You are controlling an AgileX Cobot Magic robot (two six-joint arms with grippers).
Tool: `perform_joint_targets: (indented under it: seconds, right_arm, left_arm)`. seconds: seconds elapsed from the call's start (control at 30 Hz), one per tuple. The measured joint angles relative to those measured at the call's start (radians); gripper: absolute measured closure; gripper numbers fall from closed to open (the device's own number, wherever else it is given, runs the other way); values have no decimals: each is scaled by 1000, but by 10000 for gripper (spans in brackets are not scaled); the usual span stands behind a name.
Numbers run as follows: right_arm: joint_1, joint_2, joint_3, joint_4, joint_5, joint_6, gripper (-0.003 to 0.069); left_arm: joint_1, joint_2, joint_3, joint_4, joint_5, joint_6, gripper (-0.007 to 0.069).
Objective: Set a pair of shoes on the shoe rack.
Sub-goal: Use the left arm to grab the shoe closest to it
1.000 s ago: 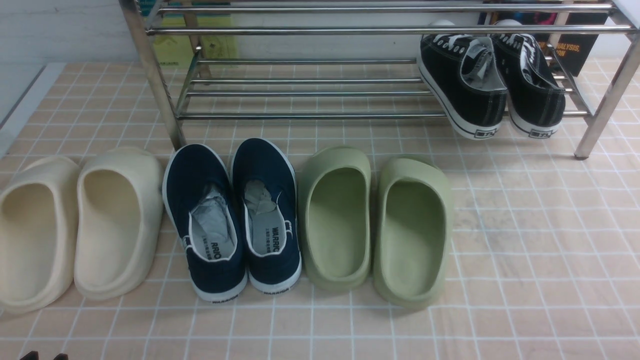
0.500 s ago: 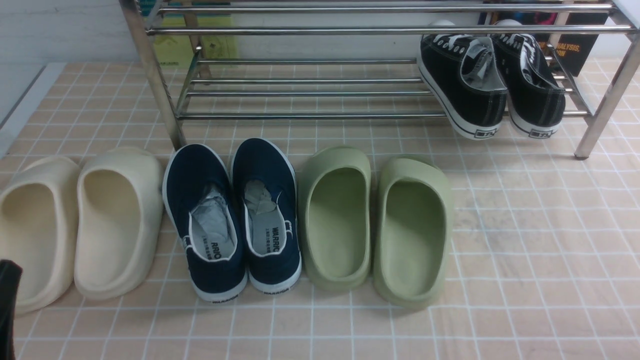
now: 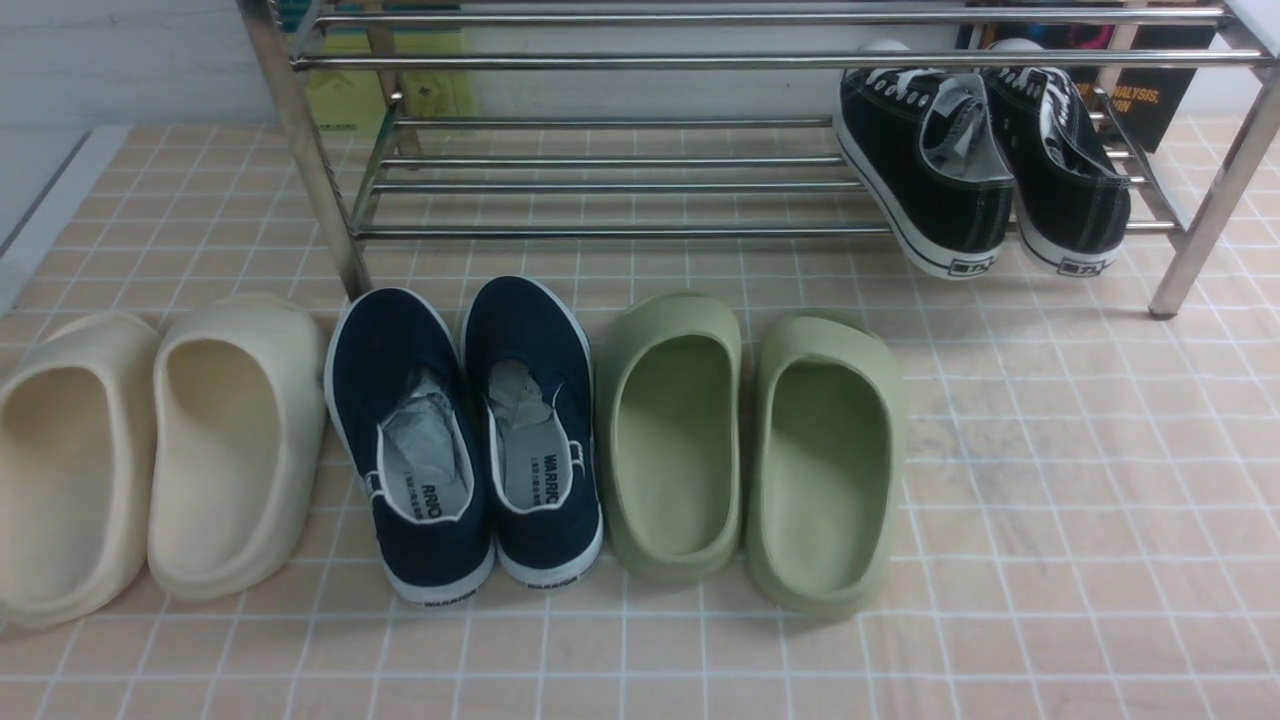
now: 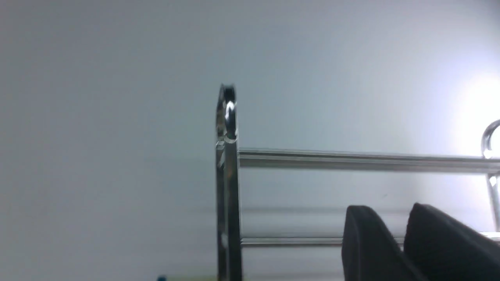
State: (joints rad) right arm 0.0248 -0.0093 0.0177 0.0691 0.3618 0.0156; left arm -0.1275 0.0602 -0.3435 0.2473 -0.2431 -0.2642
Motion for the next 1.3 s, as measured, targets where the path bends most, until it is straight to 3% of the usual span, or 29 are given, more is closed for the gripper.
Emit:
perform_joint_targets:
  seconds: [0.2, 0.47, 0.63, 0.73, 0.83, 1.03, 1.1, 1.2, 1.3]
  right_arm:
    - [0, 0, 0, 0, 0, 0, 461]
    - [0, 0, 0, 0, 0, 0, 451]
    - [0, 0, 0, 0, 0, 0, 447]
    - [0, 0, 0, 0, 0, 0, 442]
    - [0, 0, 0, 0, 0, 0, 439]
    - [0, 0, 0, 0, 0, 0, 433]
    - [0, 0, 0, 0, 0, 0, 431]
    - [0, 0, 0, 0, 0, 0, 428]
    - [0, 0, 0, 0, 0, 0, 424]
  left_arm:
    - [0, 288, -229, 0, 449, 27, 617]
    - [0, 723, -239, -167, 570, -93, 622]
    - [0, 940, -339, -283, 756, -21, 618]
    - [0, 1067, -422, -331, 848, 65, 588]
    - [-4, 1188, -483, -393, 891, 130, 509]
    - [-96, 1350, -540, -429, 811, 176, 250]
    - [-120, 1387, -544, -425, 752, 168, 197]
    - [-134, 1445, -546, -407, 676, 127, 173]
    - [-134, 1505, -546, -386, 646, 98, 219]
